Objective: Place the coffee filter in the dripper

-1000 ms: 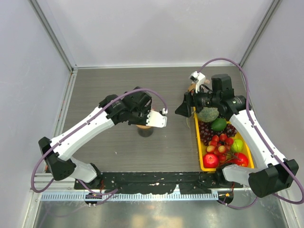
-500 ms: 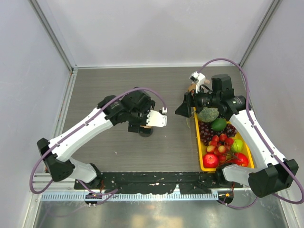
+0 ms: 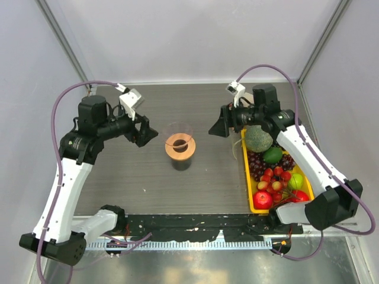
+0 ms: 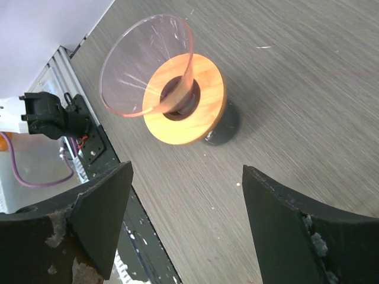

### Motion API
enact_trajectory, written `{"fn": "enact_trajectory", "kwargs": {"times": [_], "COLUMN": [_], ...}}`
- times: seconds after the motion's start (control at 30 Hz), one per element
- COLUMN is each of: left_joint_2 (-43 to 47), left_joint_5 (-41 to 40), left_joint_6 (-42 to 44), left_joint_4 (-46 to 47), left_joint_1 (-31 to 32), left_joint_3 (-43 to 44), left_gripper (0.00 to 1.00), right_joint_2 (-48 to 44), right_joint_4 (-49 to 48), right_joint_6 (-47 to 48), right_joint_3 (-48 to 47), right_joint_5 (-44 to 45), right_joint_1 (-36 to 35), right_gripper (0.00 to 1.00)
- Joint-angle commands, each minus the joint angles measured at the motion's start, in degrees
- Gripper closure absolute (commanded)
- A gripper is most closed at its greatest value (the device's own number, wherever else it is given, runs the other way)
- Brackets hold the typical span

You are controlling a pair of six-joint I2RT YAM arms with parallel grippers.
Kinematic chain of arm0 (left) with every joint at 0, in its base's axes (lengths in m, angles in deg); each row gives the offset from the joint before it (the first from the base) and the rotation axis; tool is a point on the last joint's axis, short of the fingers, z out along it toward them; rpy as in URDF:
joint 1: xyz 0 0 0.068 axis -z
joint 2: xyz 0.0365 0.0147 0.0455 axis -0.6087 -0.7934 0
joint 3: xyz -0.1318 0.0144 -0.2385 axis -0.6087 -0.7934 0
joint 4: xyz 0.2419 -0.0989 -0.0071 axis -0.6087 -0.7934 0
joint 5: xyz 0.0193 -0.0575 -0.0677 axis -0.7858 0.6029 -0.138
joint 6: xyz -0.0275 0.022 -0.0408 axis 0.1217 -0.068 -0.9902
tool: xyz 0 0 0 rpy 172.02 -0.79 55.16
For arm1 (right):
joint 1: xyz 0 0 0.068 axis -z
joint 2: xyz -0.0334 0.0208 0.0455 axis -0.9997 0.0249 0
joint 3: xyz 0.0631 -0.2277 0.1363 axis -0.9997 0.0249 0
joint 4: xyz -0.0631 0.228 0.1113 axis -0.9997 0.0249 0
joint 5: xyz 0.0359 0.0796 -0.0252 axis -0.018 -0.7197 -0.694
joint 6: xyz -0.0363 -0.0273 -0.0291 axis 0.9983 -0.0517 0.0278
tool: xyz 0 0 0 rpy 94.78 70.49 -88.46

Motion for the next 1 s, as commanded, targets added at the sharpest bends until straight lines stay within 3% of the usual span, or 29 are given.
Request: {"fn": "enact_trajectory", "kwargs": {"times": [0.0, 0.2, 0.3, 0.53, 0.97], "left_joint_2": [-2.30, -5.38, -5.74, -7.75, -9.34], "left_joint_5": [12.10, 11.40, 10.52, 10.87, 10.61], "left_joint_6": [-21.86, -32.95, -36.38, -39.73, -41.05], "left_joint_4": [11.80, 18.30, 22.69, 26.39, 27.72], "left_joint_1": [-4.45, -5.06, -5.06, -5.06, -5.06], "left_joint_3": [-6.22, -11.66, -14.39, -18.00, -19.76], "left_gripper": [0.21, 0.22, 0.28, 0.34, 0.42], "right_joint_2": [3.88, 9.58, 11.44, 14.16, 16.44], "right_joint_4": [-3.44, -4.93, -5.90, -6.87, -7.66], "right_joint_6": [-3.52, -6.07, -7.74, -9.59, -12.05], "right_joint_3": [-4.60, -7.41, -7.76, -7.68, -9.61], "right_joint_5": [0.71, 2.56, 2.82, 1.15, -0.08], "right_joint_1": [-3.71, -7.14, -7.58, -8.02, -9.17], "right_gripper": [0.21, 0.23, 0.27, 0.34, 0.38]}}
